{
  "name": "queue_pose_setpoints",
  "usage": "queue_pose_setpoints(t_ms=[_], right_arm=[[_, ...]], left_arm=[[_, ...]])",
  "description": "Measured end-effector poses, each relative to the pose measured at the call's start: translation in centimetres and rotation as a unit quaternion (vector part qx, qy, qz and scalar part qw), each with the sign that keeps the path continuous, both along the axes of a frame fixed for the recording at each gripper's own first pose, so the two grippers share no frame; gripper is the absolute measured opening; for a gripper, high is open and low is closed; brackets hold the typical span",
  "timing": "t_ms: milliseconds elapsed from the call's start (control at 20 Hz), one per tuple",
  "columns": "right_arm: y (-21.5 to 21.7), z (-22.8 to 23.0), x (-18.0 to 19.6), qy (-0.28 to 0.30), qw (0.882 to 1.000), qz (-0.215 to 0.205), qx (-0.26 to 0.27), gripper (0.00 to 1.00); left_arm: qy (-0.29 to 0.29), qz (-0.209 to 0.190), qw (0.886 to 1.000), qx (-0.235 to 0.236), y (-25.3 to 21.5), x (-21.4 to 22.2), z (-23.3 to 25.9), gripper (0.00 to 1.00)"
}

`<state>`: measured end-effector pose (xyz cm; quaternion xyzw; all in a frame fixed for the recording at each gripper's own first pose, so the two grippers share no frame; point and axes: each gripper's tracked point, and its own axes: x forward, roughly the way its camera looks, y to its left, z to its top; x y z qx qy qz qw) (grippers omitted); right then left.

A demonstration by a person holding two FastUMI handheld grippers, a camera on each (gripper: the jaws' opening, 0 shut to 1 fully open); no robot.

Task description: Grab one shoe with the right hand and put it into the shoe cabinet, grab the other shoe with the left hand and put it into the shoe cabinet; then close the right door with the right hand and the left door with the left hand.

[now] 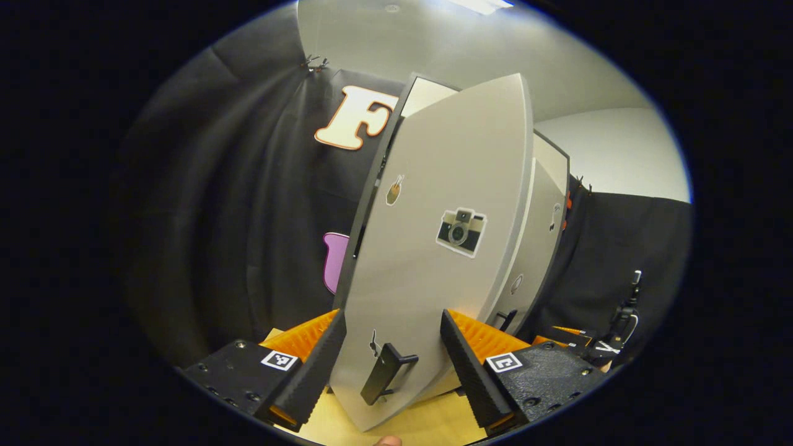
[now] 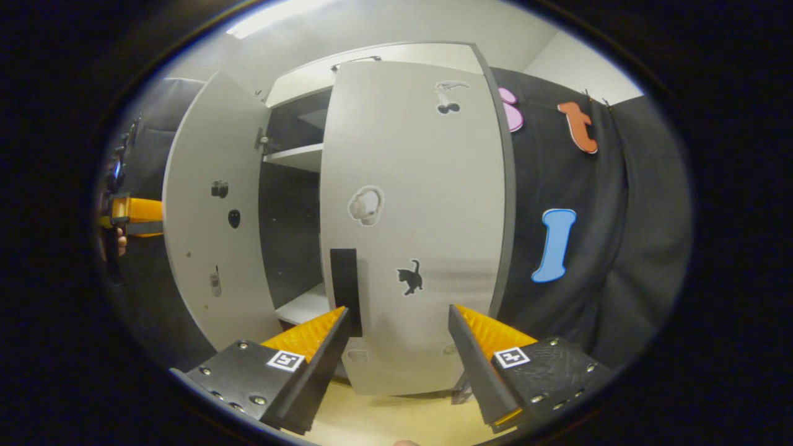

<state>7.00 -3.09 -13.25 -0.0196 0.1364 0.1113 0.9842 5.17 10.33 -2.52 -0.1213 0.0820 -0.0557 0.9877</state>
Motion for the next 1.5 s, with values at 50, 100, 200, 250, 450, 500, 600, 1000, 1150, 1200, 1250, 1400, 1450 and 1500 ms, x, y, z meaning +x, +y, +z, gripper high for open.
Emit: queue_pose_setpoints(t_ms=[50,100,200,250,450,500,600,1000,1150,1200,1250,1400,1450,1500], right_arm=[[-0.6,-0.1,-0.4,0.0,1.0,-0.01,0.002,0.93],[-1.5,-0.1,-0.3,0.001,1.0,-0.019,0.004,0.95],[-2.4,-0.9,-1.4,0.011,0.999,-0.035,0.015,0.93],[-2.9,-1.1,-1.6,0.015,0.999,-0.041,0.024,0.93],[-3.9,0.1,-2.0,0.002,0.998,-0.059,0.038,1.0],[-4.0,0.4,-2.1,-0.003,0.998,-0.062,0.033,0.97],[-4.0,0.6,-2.5,-0.01,0.998,-0.064,0.025,0.97],[-7.6,-1.1,-6.6,-0.004,0.994,-0.103,-0.039,0.93],[-10.0,-1.4,-8.7,0.003,0.99,-0.136,-0.037,0.93],[-10.9,-1.5,-9.3,0.004,0.989,-0.147,-0.035,0.97],[-11.7,-1.5,-9.9,0.004,0.987,-0.159,-0.032,0.93],[-14.2,-1.4,-11.5,0.007,0.981,-0.193,-0.02,0.93],[-14.9,-1.3,-12.1,0.006,0.979,-0.202,-0.014,0.97],[-15.4,-1.2,-12.4,0.004,0.978,-0.21,-0.007,0.97]], left_arm=[[-0.002,0.005,1.0,0.002,0.2,0.5,-0.1,0.95],[-0.004,0.01,1.0,0.002,0.3,1.1,-0.1,0.95],[-0.005,0.007,1.0,-0.004,0.1,1.4,-0.6,0.95],[-0.007,0.004,1.0,-0.009,0.0,1.5,-0.7,0.92],[-0.003,-0.015,1.0,-0.008,-1.7,2.3,-1.8,0.95],[0.0,-0.024,1.0,-0.004,-2.8,2.3,-2.0,0.95],[0.008,-0.056,0.998,-0.012,-5.2,2.5,-2.9,0.95],[0.004,-0.07,0.997,-0.011,-11.7,7.9,-6.0,0.96],[0.004,-0.065,0.998,0.003,-12.4,9.7,-6.5,0.96],[-0.002,-0.064,0.998,0.006,-12.5,10.0,-6.4,0.95],[-0.002,-0.065,0.998,0.009,-12.6,10.2,-6.5,0.96],[-0.006,-0.061,0.998,0.029,-13.1,11.2,-6.5,0.96],[-0.008,-0.06,0.998,0.036,-13.2,11.7,-6.4,0.96],[-0.01,-0.058,0.997,0.043,-13.3,12.0,-6.5,0.92]])
